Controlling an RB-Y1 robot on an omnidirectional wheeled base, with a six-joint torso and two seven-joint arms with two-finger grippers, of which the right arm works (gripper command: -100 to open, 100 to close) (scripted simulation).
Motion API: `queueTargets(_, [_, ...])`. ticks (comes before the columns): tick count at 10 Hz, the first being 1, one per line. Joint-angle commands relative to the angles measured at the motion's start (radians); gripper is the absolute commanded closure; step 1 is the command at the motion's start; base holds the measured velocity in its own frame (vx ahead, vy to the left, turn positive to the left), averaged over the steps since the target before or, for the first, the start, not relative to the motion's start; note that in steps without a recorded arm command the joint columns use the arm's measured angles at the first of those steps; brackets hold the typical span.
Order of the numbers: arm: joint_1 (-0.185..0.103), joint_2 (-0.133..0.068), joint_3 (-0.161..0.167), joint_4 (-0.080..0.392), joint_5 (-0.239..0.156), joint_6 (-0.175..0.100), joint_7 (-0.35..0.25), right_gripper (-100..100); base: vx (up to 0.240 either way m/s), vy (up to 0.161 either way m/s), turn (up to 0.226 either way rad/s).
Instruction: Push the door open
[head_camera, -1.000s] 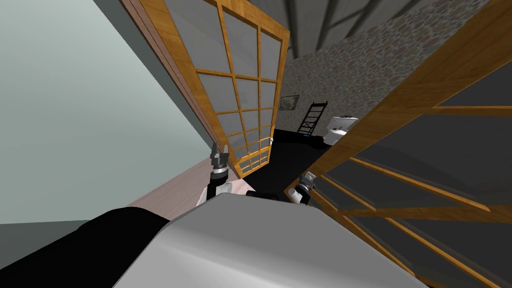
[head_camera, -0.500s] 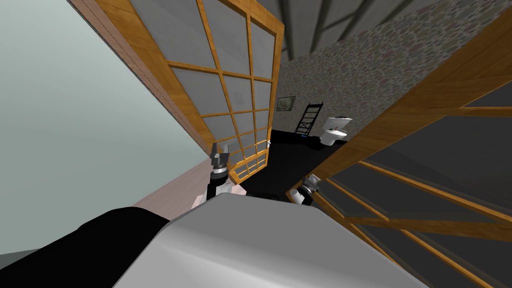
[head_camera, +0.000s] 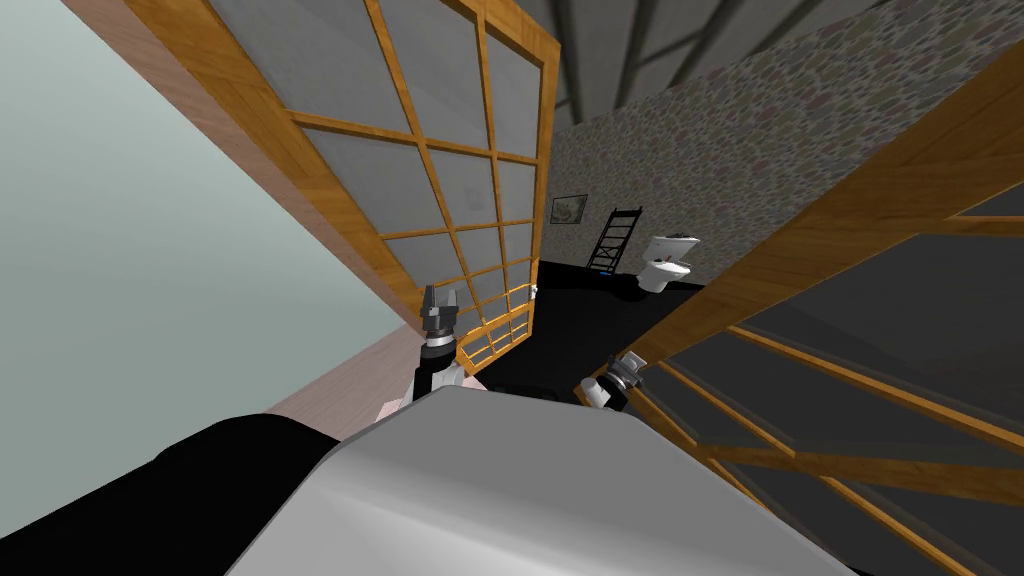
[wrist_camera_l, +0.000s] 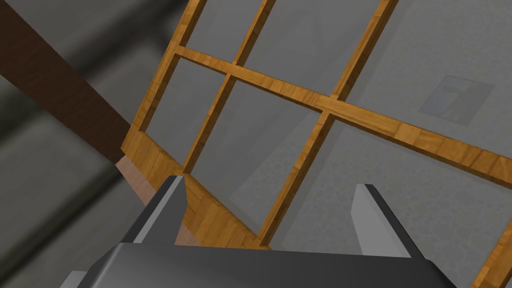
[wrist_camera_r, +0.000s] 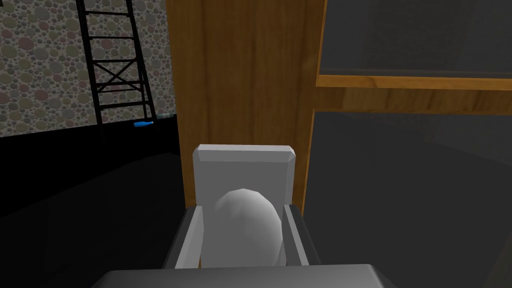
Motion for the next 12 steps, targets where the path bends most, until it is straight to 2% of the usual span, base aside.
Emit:
queueTargets(1, [0.008, -0.001, -0.01, -0.028, -0.005, -0.003, 0.016, 100, 0.078, -0.073, 0.007])
queueTargets(2, [-0.001, 0.004, -0.032, -0.021, -0.022, -0.024, 0.033, 100, 0.107, -0.133, 0.014])
queueTargets(4, [-0.004, 0.006, -0.04, -0.019, -0.028, -0.032, 0.039, 100, 0.105, -0.132, 0.015])
queueTargets(5, [-0.014, 0.016, -0.064, -0.012, -0.046, -0.056, 0.058, 100, 0.171, -0.14, -0.008])
queueTargets(6, [-0.017, 0.02, -0.072, -0.009, -0.052, -0.064, 0.064, 100, 0.157, -0.168, 0.003])
queueTargets(10, [-0.038, 0.061, -0.124, 0.006, -0.091, -0.114, 0.104, 100, 0.146, -0.152, 0.001])
queueTargets(11, [-0.036, 0.054, -0.116, 0.008, -0.085, -0.105, 0.097, 100, 0.06, -0.072, -0.001])
queueTargets(12, [-0.04, 0.041, -0.134, 0.009, -0.101, -0.125, 0.107, 100, 0.091, -0.134, -0.03])
